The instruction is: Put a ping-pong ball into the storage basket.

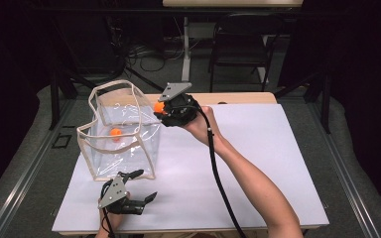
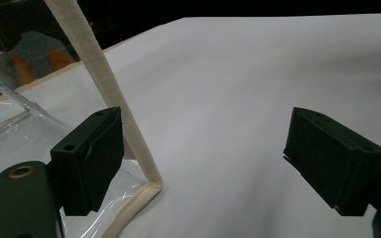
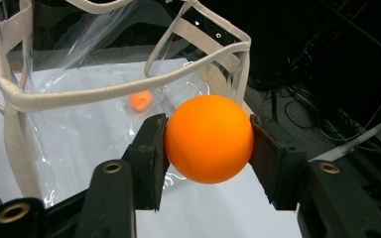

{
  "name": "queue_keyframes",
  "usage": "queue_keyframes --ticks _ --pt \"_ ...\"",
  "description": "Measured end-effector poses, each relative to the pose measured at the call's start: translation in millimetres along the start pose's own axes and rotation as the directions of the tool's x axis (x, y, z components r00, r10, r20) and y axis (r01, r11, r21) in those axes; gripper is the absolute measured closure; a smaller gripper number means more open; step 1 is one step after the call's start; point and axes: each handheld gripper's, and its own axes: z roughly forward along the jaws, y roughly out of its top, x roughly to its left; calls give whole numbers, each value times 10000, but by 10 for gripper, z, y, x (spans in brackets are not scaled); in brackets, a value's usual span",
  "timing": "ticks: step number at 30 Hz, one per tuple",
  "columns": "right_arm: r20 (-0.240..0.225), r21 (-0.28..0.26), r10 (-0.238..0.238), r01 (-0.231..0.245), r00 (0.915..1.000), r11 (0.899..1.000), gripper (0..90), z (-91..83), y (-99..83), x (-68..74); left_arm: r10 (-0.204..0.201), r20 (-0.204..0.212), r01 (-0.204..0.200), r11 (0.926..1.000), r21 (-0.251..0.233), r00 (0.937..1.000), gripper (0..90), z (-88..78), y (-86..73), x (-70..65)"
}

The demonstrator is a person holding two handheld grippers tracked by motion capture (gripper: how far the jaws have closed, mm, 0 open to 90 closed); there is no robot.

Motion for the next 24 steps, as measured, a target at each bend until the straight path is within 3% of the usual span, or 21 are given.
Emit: queue_keyframes --ticks 24 --pt "-29 -266 -330 329 9995 9991 508 23 193 67 -14 -13 14 10000 -52 10000 157 -6 -1 4"
